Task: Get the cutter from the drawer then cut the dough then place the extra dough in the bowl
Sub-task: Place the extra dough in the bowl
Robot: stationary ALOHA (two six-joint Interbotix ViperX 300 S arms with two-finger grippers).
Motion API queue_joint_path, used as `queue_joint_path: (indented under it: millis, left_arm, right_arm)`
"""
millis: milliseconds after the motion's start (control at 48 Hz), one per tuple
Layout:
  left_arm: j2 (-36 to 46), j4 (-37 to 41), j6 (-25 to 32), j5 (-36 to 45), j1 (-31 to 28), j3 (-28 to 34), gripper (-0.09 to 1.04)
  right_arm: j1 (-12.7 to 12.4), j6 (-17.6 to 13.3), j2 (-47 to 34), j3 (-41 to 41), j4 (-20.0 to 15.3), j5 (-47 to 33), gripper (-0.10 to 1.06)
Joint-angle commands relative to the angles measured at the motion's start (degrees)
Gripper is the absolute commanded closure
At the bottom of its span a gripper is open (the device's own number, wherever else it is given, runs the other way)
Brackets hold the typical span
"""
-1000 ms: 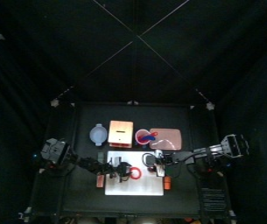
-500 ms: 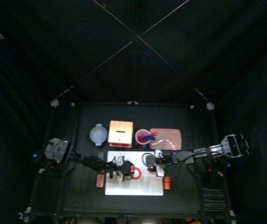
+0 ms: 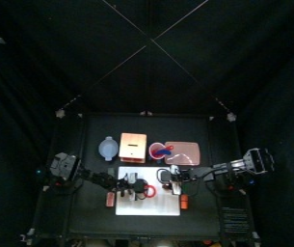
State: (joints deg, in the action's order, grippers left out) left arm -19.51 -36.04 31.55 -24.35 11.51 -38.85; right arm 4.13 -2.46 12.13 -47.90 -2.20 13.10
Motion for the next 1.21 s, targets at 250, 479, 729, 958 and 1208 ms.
queue_joint_path:
  millis: [250, 479, 729, 958, 1208]
  left_arm:
    - [0.62, 0.0, 0.26, 0.0, -0.44, 0.18, 0.35]
    - [4.66, 0.0, 0.79, -5.54, -2.72, -0.18, 0.35]
    - [13.89, 0.35, 7.38, -12.04, -5.01, -2.02, 0.35]
    - [22.94, -0.97, 18.37, -12.57, -6.86, -4.57, 0.35]
    - [32.7, -4.04, 27.69, -12.57, -11.87, -8.88, 0.35]
  right_arm:
    - [-0.18, 0.0, 0.62, 0.35, -0.18, -0.44, 0.15]
    - [-0.18, 0.0, 0.62, 0.7, 0.09, -1.14, 0.15]
    - [-0.35, 0.0, 0.62, 0.35, 0.26, -1.32, 0.15]
    - [-1.05, 0.09, 0.62, 0.35, 0.7, -1.76, 0.15]
    - [-1.67, 0.18, 0.62, 0.44, 2.02, -2.29, 0.15]
